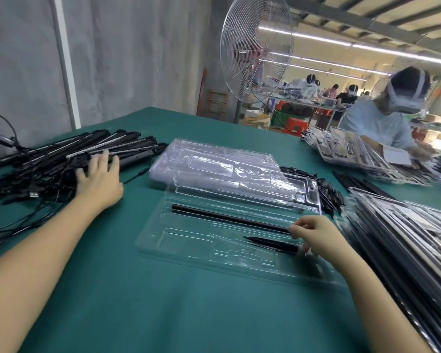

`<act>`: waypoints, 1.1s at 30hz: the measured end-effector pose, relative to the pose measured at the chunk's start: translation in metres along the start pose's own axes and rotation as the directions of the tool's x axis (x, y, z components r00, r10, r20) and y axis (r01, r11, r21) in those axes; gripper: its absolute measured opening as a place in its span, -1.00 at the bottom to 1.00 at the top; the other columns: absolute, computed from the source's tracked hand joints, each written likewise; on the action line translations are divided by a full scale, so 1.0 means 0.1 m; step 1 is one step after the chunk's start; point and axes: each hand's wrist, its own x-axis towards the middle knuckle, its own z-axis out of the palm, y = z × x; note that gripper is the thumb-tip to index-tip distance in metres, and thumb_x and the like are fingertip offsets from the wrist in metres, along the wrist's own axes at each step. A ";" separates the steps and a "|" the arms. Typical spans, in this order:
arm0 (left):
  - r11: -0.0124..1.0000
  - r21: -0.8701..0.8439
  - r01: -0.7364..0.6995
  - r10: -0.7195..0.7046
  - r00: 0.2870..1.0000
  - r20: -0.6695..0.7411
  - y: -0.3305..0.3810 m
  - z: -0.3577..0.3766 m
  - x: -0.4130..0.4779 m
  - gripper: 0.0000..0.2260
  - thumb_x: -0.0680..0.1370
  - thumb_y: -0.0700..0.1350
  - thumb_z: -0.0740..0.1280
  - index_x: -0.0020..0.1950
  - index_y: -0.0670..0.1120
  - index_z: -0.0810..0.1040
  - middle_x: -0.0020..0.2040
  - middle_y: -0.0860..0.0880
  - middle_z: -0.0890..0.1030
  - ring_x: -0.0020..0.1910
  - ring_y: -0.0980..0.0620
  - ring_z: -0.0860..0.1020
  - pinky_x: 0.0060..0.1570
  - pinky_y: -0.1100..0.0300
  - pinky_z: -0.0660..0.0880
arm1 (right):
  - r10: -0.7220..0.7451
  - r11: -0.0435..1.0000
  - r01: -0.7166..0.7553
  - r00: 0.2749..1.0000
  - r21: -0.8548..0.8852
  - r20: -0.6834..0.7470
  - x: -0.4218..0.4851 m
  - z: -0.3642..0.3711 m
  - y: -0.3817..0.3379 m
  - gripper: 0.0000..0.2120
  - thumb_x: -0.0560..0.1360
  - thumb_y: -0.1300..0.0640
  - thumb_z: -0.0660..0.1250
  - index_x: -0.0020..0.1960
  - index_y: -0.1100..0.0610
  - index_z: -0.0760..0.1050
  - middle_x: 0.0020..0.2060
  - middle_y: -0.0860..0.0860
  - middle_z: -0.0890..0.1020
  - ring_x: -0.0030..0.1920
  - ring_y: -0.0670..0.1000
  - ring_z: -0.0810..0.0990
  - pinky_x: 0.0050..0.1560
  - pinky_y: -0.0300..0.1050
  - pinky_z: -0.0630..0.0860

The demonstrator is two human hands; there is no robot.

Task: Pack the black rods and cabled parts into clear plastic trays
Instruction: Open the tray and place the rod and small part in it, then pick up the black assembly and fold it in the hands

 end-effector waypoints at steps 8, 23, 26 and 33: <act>0.917 0.400 -0.012 0.006 1.000 0.016 -0.16 -0.16 0.24 -0.58 0.63 0.16 0.02 0.39 -0.02 0.33 0.37 -0.07 0.40 0.32 -0.10 0.38 0.24 0.05 0.32 | 0.064 0.998 -0.063 0.998 0.028 -0.017 0.06 0.11 0.06 -0.86 0.47 0.18 0.33 -0.22 0.19 0.60 -0.36 0.06 0.64 -0.60 -0.18 0.40 -0.57 -0.37 0.31; 0.733 0.661 -0.161 0.135 0.987 0.090 0.03 -0.26 0.24 -0.72 0.57 0.00 0.23 0.26 0.03 0.48 0.29 -0.06 0.33 0.32 -0.04 0.27 0.30 -0.21 0.24 | 0.043 0.999 -0.042 0.999 0.030 -0.026 0.04 0.13 0.06 -0.84 0.47 0.20 0.32 -0.26 0.19 0.59 -0.46 0.00 0.57 -0.61 -0.18 0.39 -0.56 -0.37 0.31; 0.758 0.633 -0.156 0.113 0.988 0.108 0.02 -0.31 0.25 -0.73 0.57 -0.13 0.16 0.26 -0.01 0.46 0.29 -0.08 0.37 0.32 -0.08 0.29 0.31 -0.36 0.18 | 0.041 0.998 -0.040 0.999 0.041 -0.023 0.05 0.12 0.07 -0.83 0.47 0.20 0.32 -0.27 0.17 0.59 -0.47 -0.03 0.57 -0.62 -0.19 0.39 -0.56 -0.38 0.31; 0.762 0.630 -0.147 0.129 0.989 0.076 0.06 -0.59 0.26 -0.74 0.53 -0.15 0.16 0.19 -0.03 0.46 0.22 -0.04 0.50 0.27 -0.07 0.35 0.32 -0.19 0.20 | 0.044 0.998 -0.044 0.999 0.048 -0.008 0.06 0.12 0.08 -0.85 0.49 0.20 0.32 -0.24 0.20 0.58 -0.41 0.04 0.61 -0.62 -0.18 0.40 -0.58 -0.37 0.31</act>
